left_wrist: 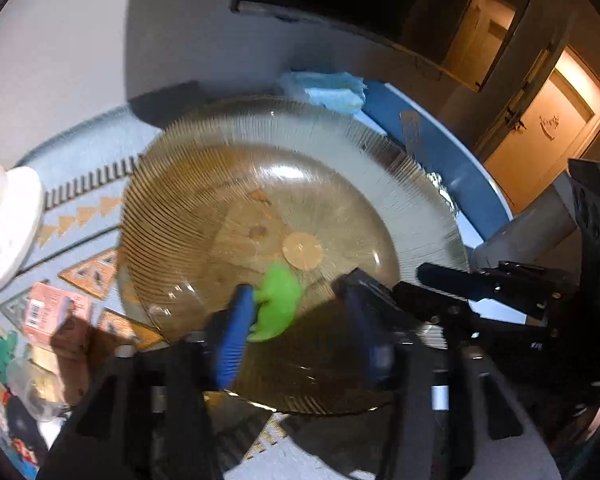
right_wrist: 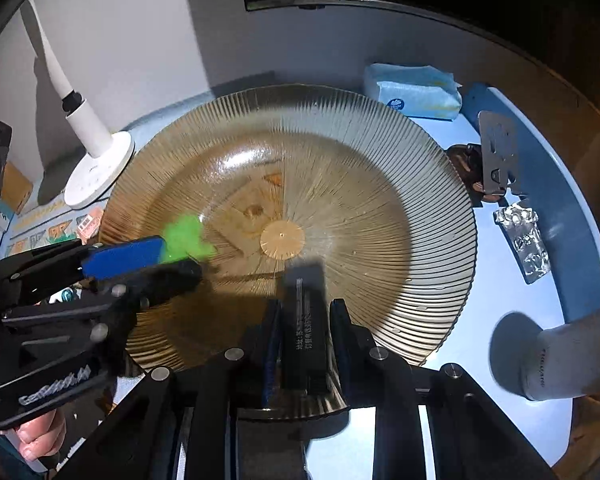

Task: Organize rigid objects
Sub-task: 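Carry both held objects over the glass bowl and open both grippers, then move both empty grippers back to the toy pile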

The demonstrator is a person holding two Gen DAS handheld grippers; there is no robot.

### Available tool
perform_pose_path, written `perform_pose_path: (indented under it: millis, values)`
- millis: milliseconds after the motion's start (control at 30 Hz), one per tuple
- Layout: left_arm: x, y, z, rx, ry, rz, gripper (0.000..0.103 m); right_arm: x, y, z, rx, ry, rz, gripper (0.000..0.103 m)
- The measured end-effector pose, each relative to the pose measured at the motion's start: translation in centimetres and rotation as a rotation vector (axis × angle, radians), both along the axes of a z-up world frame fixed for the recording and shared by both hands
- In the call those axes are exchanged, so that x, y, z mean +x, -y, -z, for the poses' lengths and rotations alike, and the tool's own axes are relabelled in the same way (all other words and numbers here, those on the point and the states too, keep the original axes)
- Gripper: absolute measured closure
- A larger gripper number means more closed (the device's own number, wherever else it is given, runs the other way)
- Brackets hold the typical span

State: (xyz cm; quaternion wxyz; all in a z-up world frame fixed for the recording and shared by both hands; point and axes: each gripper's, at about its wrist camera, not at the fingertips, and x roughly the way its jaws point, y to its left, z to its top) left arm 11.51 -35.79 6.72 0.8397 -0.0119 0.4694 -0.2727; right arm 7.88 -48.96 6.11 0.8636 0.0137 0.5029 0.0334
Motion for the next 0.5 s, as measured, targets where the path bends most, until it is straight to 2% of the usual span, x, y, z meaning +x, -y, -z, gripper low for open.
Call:
perform_pose_path:
  millis: [133,200,333,500]
  values:
    - [-1.4,-3.2,-3.7,-0.055,0.109,-0.037,0.044,-1.9,0.9,-3.1,0.006,0.147,0.048,0.067]
    - [-2.6,-5.1,-5.6,-0.092,0.159,-0.048,0.035,-3.0,1.0,-4.4,0.020,0.202,0.057,0.063]
    - [-5.4,-9.7,-9.1,-0.091,0.304,-0.114,0.033,-4.6,-0.2,-5.9,0.024,0.260,0.034,0.059]
    - [-8.5,-15.1,-12.0,-0.067,0.403,-0.178,0.033,-5.8,-3.7,-7.1,0.084,0.290,-0.061,0.058]
